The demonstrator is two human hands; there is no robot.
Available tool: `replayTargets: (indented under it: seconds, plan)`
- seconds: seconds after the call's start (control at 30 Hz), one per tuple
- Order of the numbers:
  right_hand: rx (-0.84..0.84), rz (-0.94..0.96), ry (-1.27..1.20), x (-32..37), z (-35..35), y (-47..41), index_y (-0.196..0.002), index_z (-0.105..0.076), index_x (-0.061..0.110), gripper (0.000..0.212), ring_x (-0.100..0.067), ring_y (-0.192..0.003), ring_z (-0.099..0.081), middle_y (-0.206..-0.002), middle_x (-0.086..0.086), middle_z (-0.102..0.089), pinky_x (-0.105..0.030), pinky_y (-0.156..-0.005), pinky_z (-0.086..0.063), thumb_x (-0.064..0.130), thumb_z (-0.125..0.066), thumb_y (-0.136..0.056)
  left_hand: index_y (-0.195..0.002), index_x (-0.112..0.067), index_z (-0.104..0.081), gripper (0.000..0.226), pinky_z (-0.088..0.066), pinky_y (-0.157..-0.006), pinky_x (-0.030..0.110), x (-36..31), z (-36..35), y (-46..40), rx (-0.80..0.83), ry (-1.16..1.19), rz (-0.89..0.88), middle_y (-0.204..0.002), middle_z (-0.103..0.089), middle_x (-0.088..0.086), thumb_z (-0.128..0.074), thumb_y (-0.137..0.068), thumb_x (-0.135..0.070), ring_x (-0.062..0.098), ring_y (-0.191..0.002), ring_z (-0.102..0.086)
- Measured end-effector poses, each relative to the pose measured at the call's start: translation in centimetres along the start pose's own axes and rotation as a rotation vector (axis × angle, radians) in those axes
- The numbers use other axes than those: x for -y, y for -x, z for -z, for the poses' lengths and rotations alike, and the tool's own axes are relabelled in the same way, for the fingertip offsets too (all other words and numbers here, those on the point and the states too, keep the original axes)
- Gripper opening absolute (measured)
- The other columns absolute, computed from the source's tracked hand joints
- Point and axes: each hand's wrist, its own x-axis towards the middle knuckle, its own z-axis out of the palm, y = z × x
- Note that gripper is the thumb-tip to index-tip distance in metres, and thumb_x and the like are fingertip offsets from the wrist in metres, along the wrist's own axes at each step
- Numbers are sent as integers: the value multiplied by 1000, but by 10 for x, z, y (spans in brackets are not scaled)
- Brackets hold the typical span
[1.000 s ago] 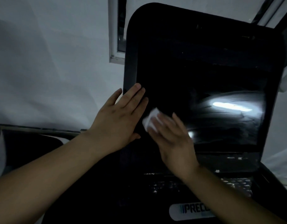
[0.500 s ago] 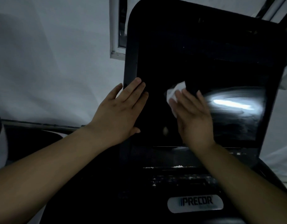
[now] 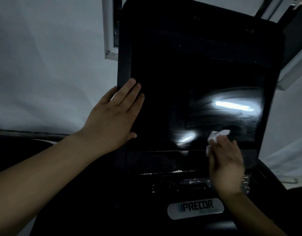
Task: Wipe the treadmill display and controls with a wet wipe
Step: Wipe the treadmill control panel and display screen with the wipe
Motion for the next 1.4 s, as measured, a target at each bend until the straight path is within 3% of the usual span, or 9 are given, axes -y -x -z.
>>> replayTargets:
  seconds: [0.1, 0.23, 0.4, 0.57, 0.7, 0.87, 0.97, 1.2, 1.4]
  plan:
    - [-31, 174, -132, 62, -13, 1, -119, -74, 3, 35, -39, -130, -59, -135, -21, -65, -56, -115, -39, 0, -63, -86, -158, -3, -24, 116, -13, -126, 51, -3, 3, -1, 13, -18, 7, -169, -12, 19, -77, -72, -60, 31, -158, 3]
    - [-114, 335, -325, 142, -27, 2, -112, -77, 5, 19, -30, -135, -56, -132, -12, -69, -57, -115, -40, 7, -65, -98, -156, 1, -30, 109, -19, -124, 55, -15, 8, -2, -31, 29, -2, -166, -21, 22, -73, -73, -56, 34, -157, -10]
    - [-126, 363, -265, 115, -24, -8, -110, -79, 11, 17, -24, -135, -57, -132, -5, -70, -58, -112, -41, 9, -71, -94, -155, 1, -32, 105, -20, -123, 58, -33, 7, -1, -44, 61, -53, -165, -25, 22, -76, -74, -50, 34, -156, -16]
    - [-112, 4, -102, 23, -9, -39, -125, -70, 11, 34, -32, -133, -57, -138, -15, -64, -58, -118, -33, 12, -53, -95, -160, -4, -21, 109, -11, -124, 57, -50, 8, -12, 19, 23, -49, -169, -14, 18, -68, -80, -62, 31, -158, -5]
    - [-186, -350, -116, 12, -7, -72, -130, -67, 10, 41, -35, -136, -53, -141, -18, -62, -58, -118, -33, 16, -47, -95, -161, -5, -10, 110, -3, -125, 55, -63, 3, -20, 39, 6, -7, -170, -2, 17, -59, -84, -66, 30, -158, 7]
    - [-166, 185, -127, 89, -17, -85, -129, -69, 12, 39, -34, -137, -54, -142, -15, -62, -58, -117, -35, 10, -56, -93, -157, 0, -27, 112, -13, -124, 58, -67, -1, -24, 49, 24, 17, -167, -18, 21, -74, -75, -59, 34, -157, -12]
    - [-183, 310, -69, 74, -16, -100, -132, -68, 18, 37, -29, -139, -53, -145, -10, -60, -57, -117, -35, 12, -60, -96, -155, 2, -31, 113, -16, -123, 58, -67, -2, -26, 47, 32, 24, -166, -23, 23, -79, -71, -57, 35, -156, -17]
    - [-204, -284, -14, -18, 6, -150, -139, -59, 7, 56, -41, -135, -53, -145, -23, -56, -59, -113, -40, 22, -34, -91, -156, 2, -28, 118, -16, -123, 59, -68, -3, -26, 73, 33, 36, -166, -20, 24, -82, -70, -58, 37, -156, -15]
    - [-173, 224, 12, 71, 0, -194, -138, -62, 15, 52, -36, -137, -52, -145, -15, -59, -53, -120, -32, 18, -53, -86, -155, 2, -31, 116, -19, -124, 56, -83, 6, -44, 46, 74, -2, -165, -25, 23, -81, -69, -58, 36, -155, -19]
